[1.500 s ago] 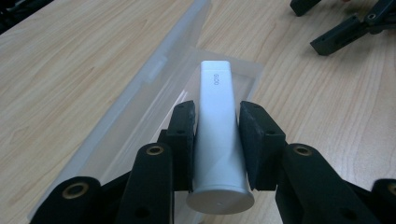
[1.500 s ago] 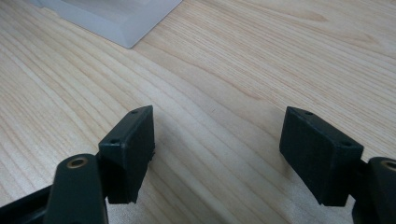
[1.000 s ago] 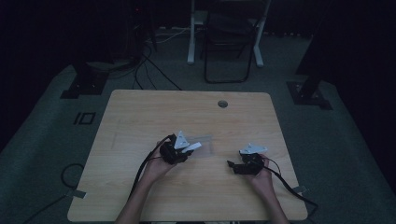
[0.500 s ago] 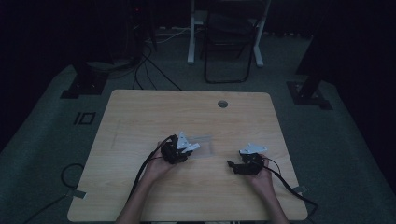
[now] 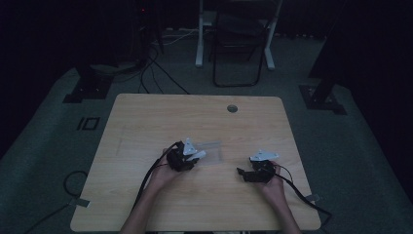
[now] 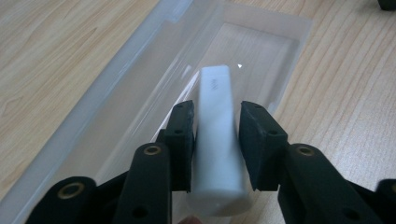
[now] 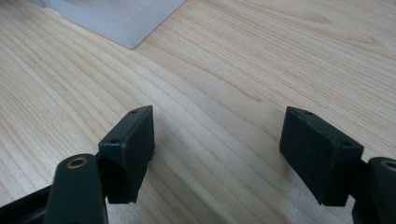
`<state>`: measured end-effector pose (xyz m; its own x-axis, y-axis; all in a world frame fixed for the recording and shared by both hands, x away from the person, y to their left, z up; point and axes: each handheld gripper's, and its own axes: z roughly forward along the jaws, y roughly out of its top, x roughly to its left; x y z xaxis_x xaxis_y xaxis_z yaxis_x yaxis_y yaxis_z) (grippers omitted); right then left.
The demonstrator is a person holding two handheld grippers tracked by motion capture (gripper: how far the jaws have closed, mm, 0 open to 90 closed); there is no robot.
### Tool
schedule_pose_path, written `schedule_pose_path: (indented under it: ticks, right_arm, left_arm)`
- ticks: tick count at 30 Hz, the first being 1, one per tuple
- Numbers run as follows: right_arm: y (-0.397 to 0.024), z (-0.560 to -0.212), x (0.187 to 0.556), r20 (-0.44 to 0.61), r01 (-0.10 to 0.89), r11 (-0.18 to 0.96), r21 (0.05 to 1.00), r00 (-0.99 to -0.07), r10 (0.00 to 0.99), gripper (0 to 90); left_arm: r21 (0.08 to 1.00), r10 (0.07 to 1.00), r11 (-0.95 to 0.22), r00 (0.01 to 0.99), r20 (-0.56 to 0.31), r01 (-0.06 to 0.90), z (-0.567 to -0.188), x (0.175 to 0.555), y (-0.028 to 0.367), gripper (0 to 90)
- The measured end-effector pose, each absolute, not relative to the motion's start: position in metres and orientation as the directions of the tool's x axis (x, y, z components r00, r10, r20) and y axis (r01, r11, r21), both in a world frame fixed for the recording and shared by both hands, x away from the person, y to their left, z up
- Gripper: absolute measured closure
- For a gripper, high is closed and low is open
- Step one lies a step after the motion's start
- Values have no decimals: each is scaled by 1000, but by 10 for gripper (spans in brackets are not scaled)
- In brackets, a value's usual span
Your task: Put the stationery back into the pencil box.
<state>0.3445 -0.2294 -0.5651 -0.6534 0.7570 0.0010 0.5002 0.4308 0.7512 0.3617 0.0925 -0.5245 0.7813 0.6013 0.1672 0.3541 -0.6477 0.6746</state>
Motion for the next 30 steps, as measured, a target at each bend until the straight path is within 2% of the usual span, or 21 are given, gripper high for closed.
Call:
schedule_pose_path:
  ticks: [3, 11, 17, 30]
  right_arm:
    - [-229, -565, 344, 2, 501, 430, 751, -653, 757, 262]
    - [-229, -565, 344, 1, 501, 430, 751, -653, 758, 262]
    - [-229, -565, 344, 1, 500, 431, 751, -653, 758, 263]
    - [-229, -565, 344, 1, 500, 431, 751, -653, 757, 263]
  left_arm:
    - [679, 604, -645, 778, 172, 352, -523, 360, 95, 591]
    - [704, 607, -628, 775, 176, 331, -515, 349, 101, 577]
    - [755, 625, -574, 765, 153, 317, -500, 335, 109, 558]
    - [781, 620, -537, 777, 109, 319, -493, 309, 116, 535]
